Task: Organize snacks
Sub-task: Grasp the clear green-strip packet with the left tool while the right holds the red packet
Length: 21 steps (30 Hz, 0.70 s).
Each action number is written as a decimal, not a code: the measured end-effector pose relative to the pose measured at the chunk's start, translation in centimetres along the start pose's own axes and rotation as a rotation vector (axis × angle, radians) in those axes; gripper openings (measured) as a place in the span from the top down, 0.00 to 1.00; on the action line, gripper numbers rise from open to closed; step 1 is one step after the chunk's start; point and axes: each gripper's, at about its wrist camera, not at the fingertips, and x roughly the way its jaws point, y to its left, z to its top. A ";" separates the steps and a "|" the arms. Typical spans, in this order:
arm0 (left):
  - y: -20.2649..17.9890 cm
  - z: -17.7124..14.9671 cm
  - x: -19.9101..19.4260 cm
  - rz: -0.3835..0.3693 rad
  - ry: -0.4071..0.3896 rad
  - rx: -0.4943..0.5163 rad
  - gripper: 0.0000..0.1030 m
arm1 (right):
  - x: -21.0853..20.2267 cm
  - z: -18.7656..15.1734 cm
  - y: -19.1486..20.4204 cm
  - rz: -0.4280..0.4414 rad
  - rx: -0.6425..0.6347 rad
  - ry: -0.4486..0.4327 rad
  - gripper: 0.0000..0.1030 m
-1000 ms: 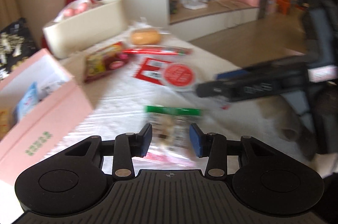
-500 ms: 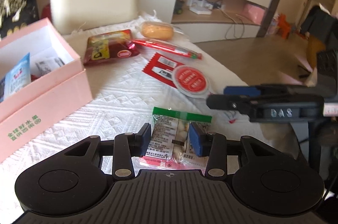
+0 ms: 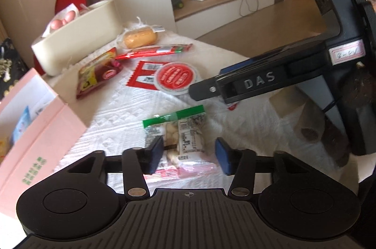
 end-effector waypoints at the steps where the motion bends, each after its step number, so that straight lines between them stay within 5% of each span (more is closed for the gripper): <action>1: 0.0 0.0 0.1 -0.013 0.000 -0.006 0.39 | 0.0 0.0 0.0 0.000 0.000 0.000 0.37; 4: 0.1 0.1 0.3 -0.059 0.002 -0.025 0.24 | 0.0 0.0 0.0 0.001 0.000 0.000 0.37; 7: 0.7 0.2 -0.1 -0.063 -0.015 -0.071 0.26 | 0.0 0.0 0.0 0.001 0.000 0.000 0.37; 12: 2.6 0.2 0.8 0.035 -0.008 -0.135 0.28 | 0.0 0.1 -0.1 0.003 0.001 0.000 0.36; 21: 4.0 -0.2 2.4 -0.038 -0.040 -0.226 0.26 | 0.1 0.1 0.3 0.019 -0.010 0.005 0.29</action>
